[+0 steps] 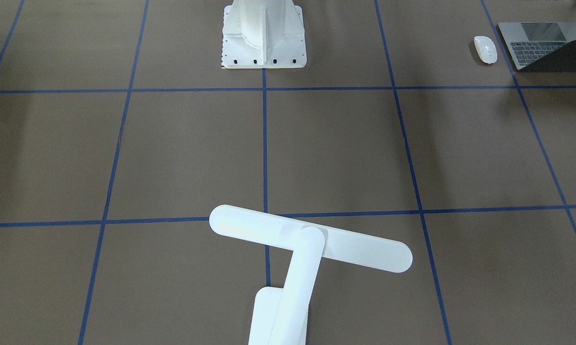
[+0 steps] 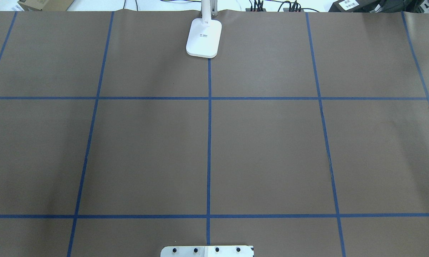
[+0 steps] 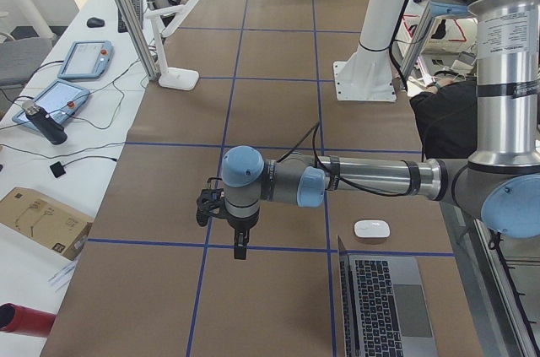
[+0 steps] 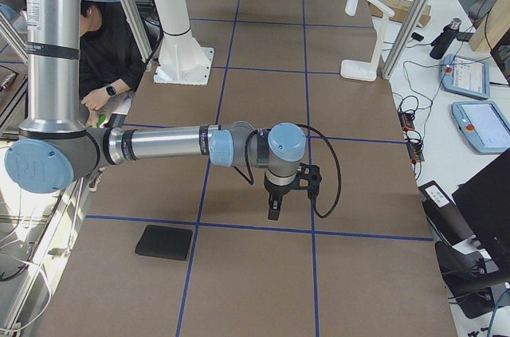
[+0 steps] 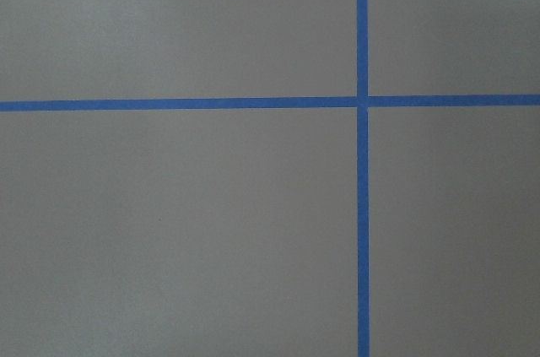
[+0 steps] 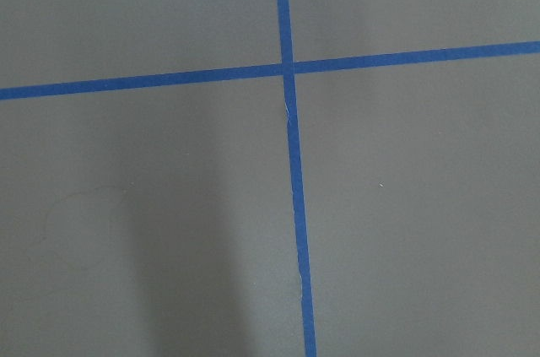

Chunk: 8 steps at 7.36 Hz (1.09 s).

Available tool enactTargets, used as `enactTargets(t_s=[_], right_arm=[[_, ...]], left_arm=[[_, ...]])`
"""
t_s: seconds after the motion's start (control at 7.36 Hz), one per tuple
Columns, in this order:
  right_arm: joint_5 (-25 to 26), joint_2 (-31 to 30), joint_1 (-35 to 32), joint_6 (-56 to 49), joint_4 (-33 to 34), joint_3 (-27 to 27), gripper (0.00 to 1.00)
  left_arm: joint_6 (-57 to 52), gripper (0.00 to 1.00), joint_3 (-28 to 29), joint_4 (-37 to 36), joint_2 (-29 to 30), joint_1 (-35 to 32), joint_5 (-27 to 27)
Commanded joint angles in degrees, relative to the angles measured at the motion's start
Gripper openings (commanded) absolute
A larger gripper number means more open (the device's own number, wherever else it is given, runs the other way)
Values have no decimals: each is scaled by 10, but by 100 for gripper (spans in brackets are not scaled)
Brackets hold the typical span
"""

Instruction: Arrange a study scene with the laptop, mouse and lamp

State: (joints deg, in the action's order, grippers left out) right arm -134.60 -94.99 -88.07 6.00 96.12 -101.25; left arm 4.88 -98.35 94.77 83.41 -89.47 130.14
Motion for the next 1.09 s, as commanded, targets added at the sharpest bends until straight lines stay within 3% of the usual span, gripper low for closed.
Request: enactTargets(t_s=[0.0,0.95], right_arm=[[0,1,0,-2,-1,-2,100],[0,2,0,-2,0,-2,100]], left_arm=[[0,99,0,1,0,0,5],[5,99,3,1,4,-1,5]])
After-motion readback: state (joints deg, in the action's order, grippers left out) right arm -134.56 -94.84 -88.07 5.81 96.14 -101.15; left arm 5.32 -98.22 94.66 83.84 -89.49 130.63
